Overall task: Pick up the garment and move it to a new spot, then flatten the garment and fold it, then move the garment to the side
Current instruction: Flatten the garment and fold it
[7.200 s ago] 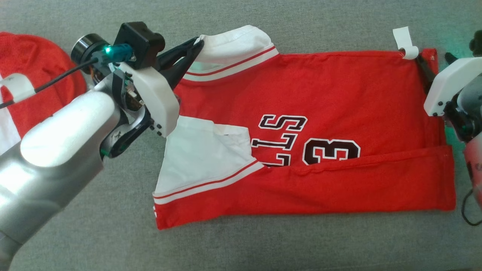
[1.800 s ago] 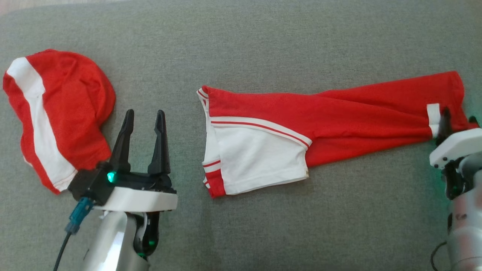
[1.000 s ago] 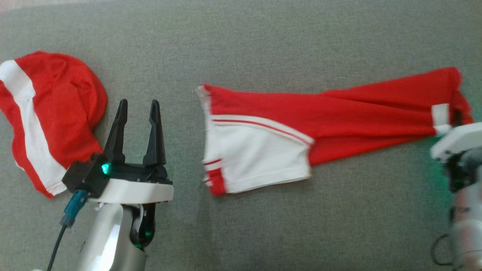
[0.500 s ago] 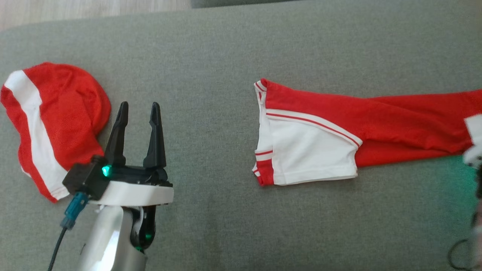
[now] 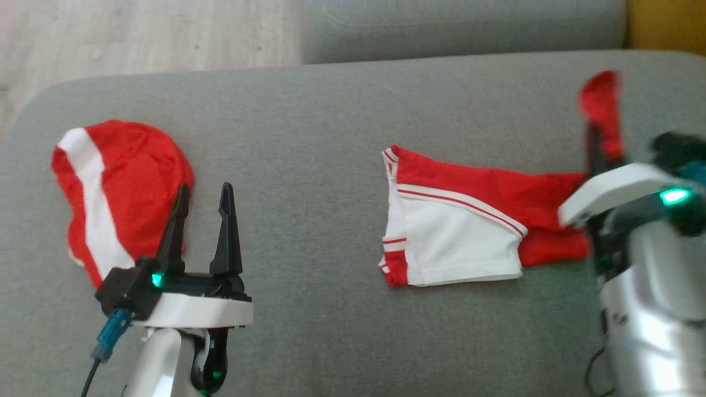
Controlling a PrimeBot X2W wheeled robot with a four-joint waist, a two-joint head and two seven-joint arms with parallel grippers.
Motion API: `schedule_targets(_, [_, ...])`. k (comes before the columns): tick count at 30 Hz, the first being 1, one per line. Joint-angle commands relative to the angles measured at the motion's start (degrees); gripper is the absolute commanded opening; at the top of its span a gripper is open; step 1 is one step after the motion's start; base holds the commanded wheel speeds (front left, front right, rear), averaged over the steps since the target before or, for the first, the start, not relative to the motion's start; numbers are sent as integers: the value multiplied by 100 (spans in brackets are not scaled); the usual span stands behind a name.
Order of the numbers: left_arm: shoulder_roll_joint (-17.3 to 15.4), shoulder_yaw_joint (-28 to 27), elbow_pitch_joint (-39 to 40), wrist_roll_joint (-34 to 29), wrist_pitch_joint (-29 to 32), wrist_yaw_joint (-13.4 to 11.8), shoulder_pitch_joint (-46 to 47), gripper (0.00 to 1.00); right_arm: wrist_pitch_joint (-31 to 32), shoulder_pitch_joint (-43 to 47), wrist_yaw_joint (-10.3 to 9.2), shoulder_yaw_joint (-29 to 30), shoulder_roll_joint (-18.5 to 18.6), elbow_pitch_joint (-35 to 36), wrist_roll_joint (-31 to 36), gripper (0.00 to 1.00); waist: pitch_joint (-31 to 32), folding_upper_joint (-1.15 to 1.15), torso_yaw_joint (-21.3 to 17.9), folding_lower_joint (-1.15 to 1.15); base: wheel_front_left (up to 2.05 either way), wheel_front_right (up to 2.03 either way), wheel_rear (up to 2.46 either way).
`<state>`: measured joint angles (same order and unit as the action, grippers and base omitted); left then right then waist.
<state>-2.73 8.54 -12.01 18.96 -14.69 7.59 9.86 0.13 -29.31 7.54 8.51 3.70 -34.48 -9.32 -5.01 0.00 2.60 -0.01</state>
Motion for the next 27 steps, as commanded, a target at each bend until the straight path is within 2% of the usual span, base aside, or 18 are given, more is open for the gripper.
schedule_targets(1, [-17,-231,192,32,-30,-10,88,100,37,-35,-5,-306,-78,251,-165,0,111,0,118,1,0,0,0])
schedule_targets(6, [-16,-242,189,51,-30,-10,-4,100,103,420,-5,-1352,-80,666,-971,0,242,0,336,1,0,0,0])
schedule_targets(10, [-16,-245,197,61,-30,-10,-51,100,47,669,-5,-1940,-81,708,-1290,0,273,0,489,1,0,0,0])
schedule_targets(24, [-15,-191,185,84,-30,-10,-71,100,-255,658,-5,-3066,-81,-332,-1719,0,191,0,802,1,0,0,0])
schedule_targets(26, [-15,-196,176,91,-30,-10,-80,100,-219,675,-5,-3372,-81,-389,-1824,100,182,0,792,1,0,0,0])
schedule_targets(27, [-15,-203,171,91,-30,-10,-85,100,-182,697,-5,-3580,-81,-356,-1940,100,181,0,778,1,0,0,0])
